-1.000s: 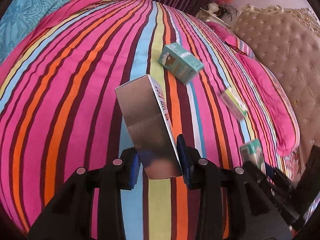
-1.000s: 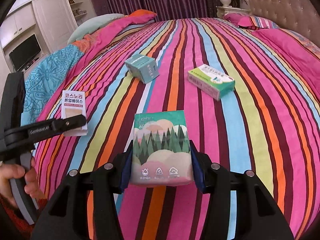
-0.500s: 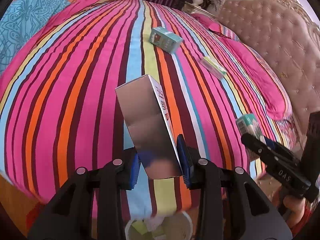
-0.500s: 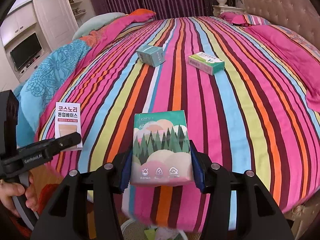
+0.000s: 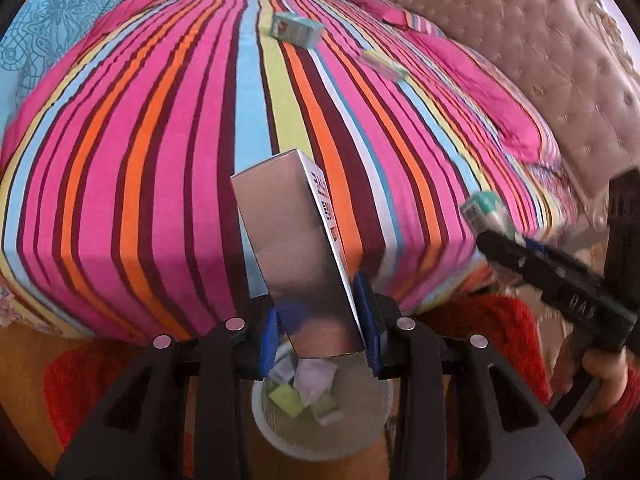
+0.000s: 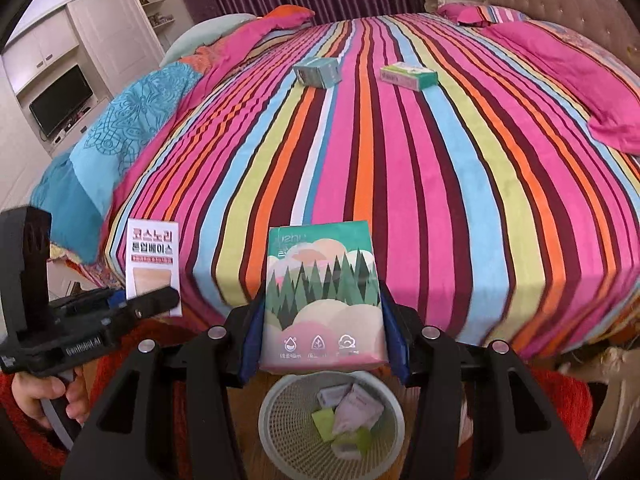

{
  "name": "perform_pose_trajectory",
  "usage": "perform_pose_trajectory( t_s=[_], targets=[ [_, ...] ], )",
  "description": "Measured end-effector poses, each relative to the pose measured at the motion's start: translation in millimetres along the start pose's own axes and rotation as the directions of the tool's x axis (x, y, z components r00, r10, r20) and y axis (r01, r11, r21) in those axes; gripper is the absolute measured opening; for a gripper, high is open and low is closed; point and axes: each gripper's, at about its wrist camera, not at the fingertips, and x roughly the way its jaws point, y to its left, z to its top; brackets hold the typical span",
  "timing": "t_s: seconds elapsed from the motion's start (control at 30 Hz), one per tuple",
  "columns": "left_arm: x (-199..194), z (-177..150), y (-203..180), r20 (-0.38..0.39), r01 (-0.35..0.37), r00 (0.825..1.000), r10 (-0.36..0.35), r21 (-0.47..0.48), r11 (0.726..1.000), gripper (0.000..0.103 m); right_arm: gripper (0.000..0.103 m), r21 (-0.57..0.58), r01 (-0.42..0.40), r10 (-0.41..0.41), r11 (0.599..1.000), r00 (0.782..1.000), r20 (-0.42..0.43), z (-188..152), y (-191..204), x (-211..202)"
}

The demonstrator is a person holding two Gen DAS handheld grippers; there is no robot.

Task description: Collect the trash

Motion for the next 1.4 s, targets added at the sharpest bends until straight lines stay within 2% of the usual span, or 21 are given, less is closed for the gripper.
perform_pose_trajectory(
  t_s=[0.33,0.67,0.8,0.83,0.93,1.13,1.4],
  targets=[
    [16.5,-52.4,-17.9,-0.116,0.011,0.993,-0.003,0.068,0.998,0.034,0.048,0.029,-0.005,0.008,1.0,0.995,-0.095,-45.1,2.1,3.8],
    [46.6,-78.0,-26.8,-0.25,0.047,0.968,-0.027,0.075,0.996,0.034,0.048,0.125,-0.013,0.041,0.992,0.974,-0.224,-70.6,-6.9,24.6],
    [62.9,-86.0,-26.3,-0.323,0.055,0.946,-0.031,0.065,0.996,0.034,0.048,0.183,-0.025,0.077,0.983,0.955,-0.287,-80.7,-13.8,37.8],
    [69.3,-88.6,-26.5,-0.35,0.057,0.936,-0.032,0.062,0.996,0.034,0.048,0.195,-0.024,0.084,0.98,0.948,-0.305,-83.7,-15.1,41.2],
    [83.4,-94.6,-25.8,-0.41,0.064,0.911,-0.038,0.05,0.997,0.034,0.048,0.232,-0.02,0.107,0.973,0.923,-0.368,-92.9,-17.8,55.1],
    [102.0,-104.0,-26.5,-0.478,0.07,0.877,-0.037,0.051,0.996,0.034,0.048,0.307,0.009,0.145,0.952,0.869,-0.474,-107.1,-26.9,80.1],
    [127.8,-120.7,-20.4,-0.585,0.064,0.81,-0.045,0.011,0.998,0.034,0.048,0.367,0.063,0.163,0.928,0.817,-0.553,-121.0,-36.8,100.3]
  ],
)
